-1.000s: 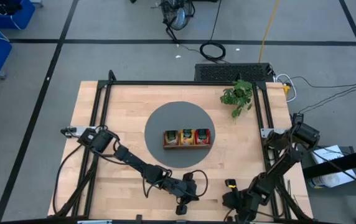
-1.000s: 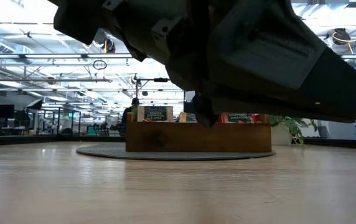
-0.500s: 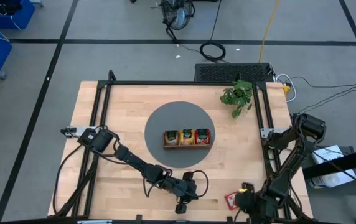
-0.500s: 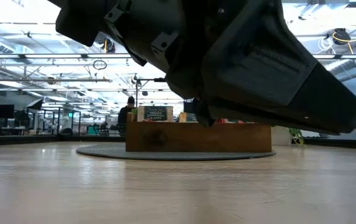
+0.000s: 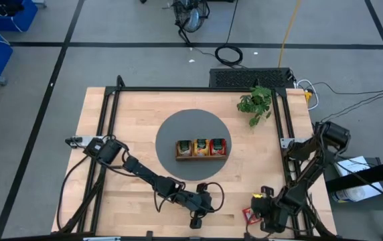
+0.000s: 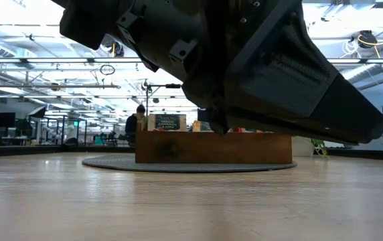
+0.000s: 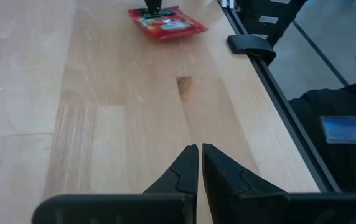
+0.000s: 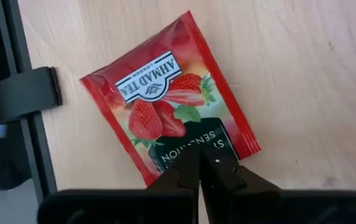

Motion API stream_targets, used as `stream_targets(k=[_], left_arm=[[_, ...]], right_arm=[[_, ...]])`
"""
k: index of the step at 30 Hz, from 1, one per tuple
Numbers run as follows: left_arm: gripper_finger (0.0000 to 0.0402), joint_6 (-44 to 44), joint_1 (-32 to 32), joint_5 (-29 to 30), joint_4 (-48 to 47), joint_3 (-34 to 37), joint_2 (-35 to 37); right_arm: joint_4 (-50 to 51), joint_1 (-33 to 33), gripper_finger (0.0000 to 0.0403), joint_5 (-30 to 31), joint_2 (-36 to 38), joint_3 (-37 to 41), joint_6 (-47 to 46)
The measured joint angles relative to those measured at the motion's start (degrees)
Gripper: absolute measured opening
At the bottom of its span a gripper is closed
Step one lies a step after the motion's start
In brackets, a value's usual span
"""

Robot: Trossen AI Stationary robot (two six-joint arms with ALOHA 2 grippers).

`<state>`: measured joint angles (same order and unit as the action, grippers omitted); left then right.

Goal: Pick & Place Tea
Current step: Put the red tea sachet into the right section of the wooden organizer

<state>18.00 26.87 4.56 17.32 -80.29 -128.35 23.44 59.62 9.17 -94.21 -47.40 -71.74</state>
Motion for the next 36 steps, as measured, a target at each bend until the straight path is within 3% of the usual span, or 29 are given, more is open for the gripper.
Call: stream_targets(k=[5,13,21,33,36], left_arm=[[0.0026,0.0,0.0,0.0,0.0,0.0,0.0],[0.0026,0.0,0.0,0.0,-0.2,0.0,0.0],[0.0026,-2.0,0.0,1.7,-1.0,0.0,0.0],[0.0026,-2.8,-1.8,5.5,-3.3,0.0,0.0],[0.0026,-1.4,-2.5,9.2,-5.1,0.0,0.0]], right_arm=[[-1.0,-4.2,0.0000,-0.3,-0.1,1.4,7.4],[-11.0,-13.8,0.0000,3.8,-0.4,1.6,26.6],[-13.7,-21.1,0.0000,-0.3,-0.3,1.6,41.4],[-16.3,-17.8,0.0000,5.3,-0.5,-5.3,47.4],[-16.4,-15.4,0.0000,1.4,-0.4,-6.2,44.4]])
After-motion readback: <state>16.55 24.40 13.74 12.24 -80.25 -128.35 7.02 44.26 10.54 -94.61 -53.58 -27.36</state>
